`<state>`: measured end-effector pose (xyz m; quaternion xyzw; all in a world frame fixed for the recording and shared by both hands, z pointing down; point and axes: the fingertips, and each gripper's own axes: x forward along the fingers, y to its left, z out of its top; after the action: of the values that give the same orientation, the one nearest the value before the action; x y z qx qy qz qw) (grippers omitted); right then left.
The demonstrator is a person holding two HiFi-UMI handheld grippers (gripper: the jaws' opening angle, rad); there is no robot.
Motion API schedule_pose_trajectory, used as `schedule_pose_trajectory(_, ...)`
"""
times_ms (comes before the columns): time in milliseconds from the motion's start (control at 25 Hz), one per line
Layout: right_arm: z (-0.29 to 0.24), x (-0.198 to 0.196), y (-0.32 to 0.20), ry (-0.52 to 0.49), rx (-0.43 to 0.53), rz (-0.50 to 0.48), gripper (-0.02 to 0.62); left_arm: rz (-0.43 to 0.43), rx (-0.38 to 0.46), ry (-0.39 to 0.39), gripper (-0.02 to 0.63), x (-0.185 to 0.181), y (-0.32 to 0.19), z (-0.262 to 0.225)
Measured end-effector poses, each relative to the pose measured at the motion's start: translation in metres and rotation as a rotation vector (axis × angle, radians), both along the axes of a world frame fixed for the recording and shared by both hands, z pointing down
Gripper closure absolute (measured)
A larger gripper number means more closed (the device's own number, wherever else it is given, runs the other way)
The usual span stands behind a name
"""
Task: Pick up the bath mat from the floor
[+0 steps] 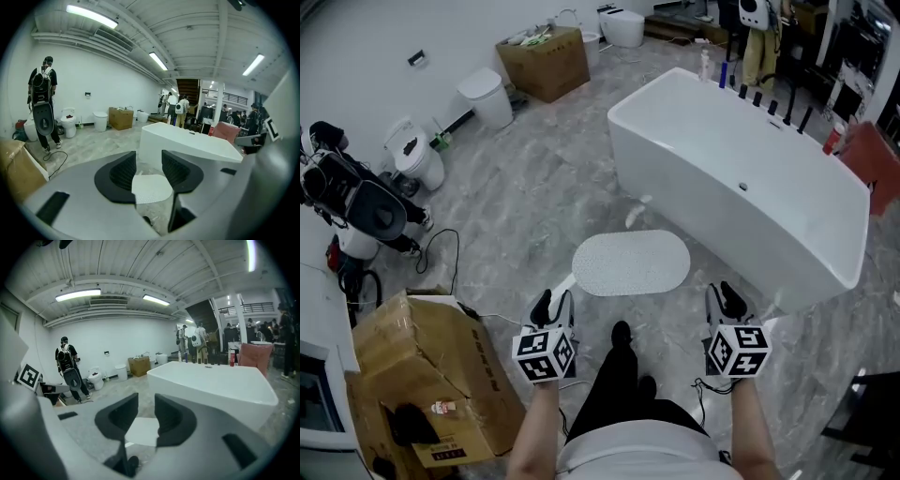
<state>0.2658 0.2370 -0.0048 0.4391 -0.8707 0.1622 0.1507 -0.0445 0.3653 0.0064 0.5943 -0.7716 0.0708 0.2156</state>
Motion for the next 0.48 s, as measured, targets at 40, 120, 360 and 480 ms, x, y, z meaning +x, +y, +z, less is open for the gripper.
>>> schedule_pose_trajectory(40,0.003,-0.004,-0.007,0.008,-0.006,0.000,0.500,-0.005,-0.004,0.009,0.433,-0.006,-0.006,0.005)
schedule_pose_trajectory(120,0.008,-0.012,-0.024,0.023,-0.019,0.000,0.499,-0.012,-0.013,0.022,0.425,-0.019,-0.021,0.013)
schedule_pose_trajectory(360,0.024,-0.053,-0.089,0.032,-0.077,0.015,0.500,-0.020,-0.040,0.034,0.419,-0.068,-0.082,0.027)
schedule_pose_trajectory(480,0.032,-0.079,-0.118,0.041,-0.098,0.031,0.500,-0.015,-0.052,0.034,0.419,-0.096,-0.109,0.033)
